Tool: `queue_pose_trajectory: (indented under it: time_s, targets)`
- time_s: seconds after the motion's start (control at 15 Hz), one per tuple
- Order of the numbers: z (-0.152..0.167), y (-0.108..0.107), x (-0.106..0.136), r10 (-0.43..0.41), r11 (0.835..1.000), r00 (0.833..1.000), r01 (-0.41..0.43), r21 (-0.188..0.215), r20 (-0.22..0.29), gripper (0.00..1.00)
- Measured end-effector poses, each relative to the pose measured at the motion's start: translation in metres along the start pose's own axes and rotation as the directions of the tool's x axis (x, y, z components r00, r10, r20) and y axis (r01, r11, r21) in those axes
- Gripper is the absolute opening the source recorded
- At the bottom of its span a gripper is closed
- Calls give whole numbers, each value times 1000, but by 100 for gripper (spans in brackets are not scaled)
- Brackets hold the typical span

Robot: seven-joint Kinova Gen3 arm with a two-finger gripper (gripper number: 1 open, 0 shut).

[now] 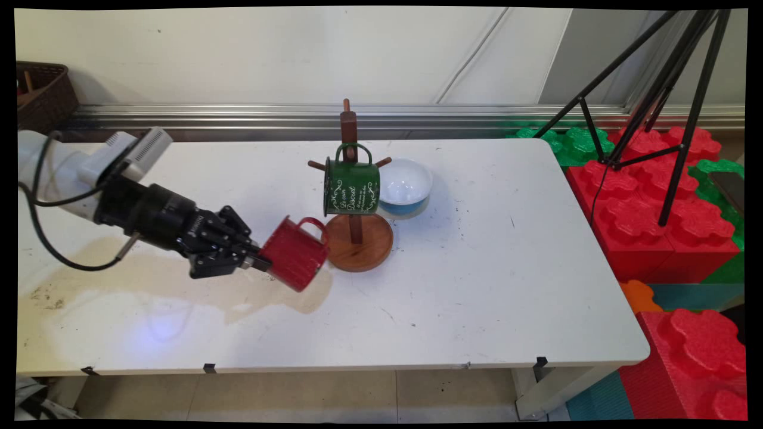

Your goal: Place the picked object on the table

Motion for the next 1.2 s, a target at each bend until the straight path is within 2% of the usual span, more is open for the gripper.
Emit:
queue_pose_trajectory:
  time_s: [0.67, 1.2]
  targets:
    - [-47, -1, -1, 61, 998, 993, -64, 26, 105, 0]
    - [-89, -5, -5, 92, 991, 972, -110, 72, 217, 0]
